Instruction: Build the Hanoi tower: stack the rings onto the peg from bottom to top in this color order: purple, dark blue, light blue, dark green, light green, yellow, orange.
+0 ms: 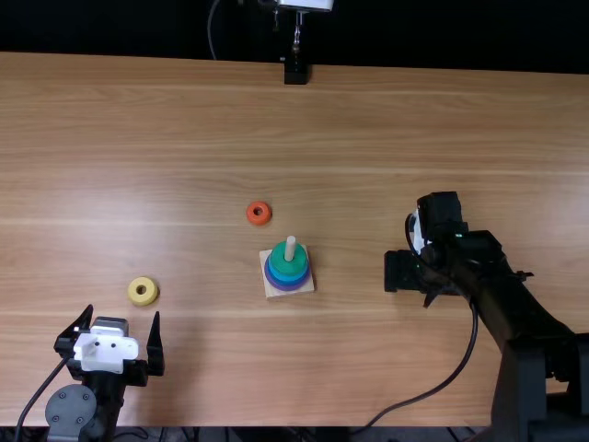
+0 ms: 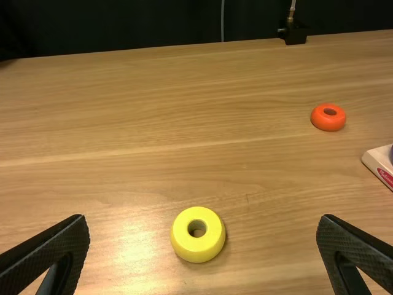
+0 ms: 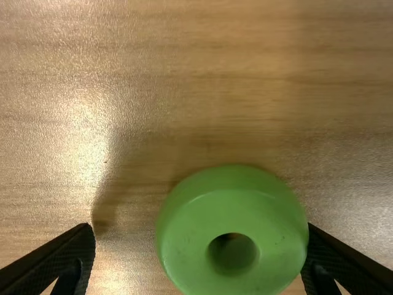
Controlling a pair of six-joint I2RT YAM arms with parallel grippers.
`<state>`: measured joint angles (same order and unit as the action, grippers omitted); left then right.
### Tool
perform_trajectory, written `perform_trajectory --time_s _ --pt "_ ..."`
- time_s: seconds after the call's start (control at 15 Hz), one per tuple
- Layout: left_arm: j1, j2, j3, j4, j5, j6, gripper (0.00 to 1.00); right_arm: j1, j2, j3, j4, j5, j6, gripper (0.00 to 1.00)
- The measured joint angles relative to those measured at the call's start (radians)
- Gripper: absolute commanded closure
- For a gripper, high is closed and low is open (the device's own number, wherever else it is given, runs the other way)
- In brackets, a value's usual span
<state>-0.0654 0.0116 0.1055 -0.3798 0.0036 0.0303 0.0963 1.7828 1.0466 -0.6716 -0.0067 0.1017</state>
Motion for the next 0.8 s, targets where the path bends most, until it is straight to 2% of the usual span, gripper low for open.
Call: perform_trajectory --time_s 0.07,0.33,0.67,0.8 --pt "0.000 0.000 0.000 0.000 0.000 0.000 0.00 0.000 0.002 0.000 0.002 0.006 0.000 0.65" --pt "0.000 0.000 0.000 0.000 0.000 0.000 0.00 0.000 0.004 0.000 0.010 0.011 0.001 1.00" --pt "0.000 0.000 0.000 0.000 0.000 0.000 0.00 0.008 0.004 0.000 0.040 0.011 0.001 1.00" --pt "0.000 0.000 0.000 0.000 0.001 0.000 0.00 0.060 0.004 0.009 0.031 0.010 0.001 1.00"
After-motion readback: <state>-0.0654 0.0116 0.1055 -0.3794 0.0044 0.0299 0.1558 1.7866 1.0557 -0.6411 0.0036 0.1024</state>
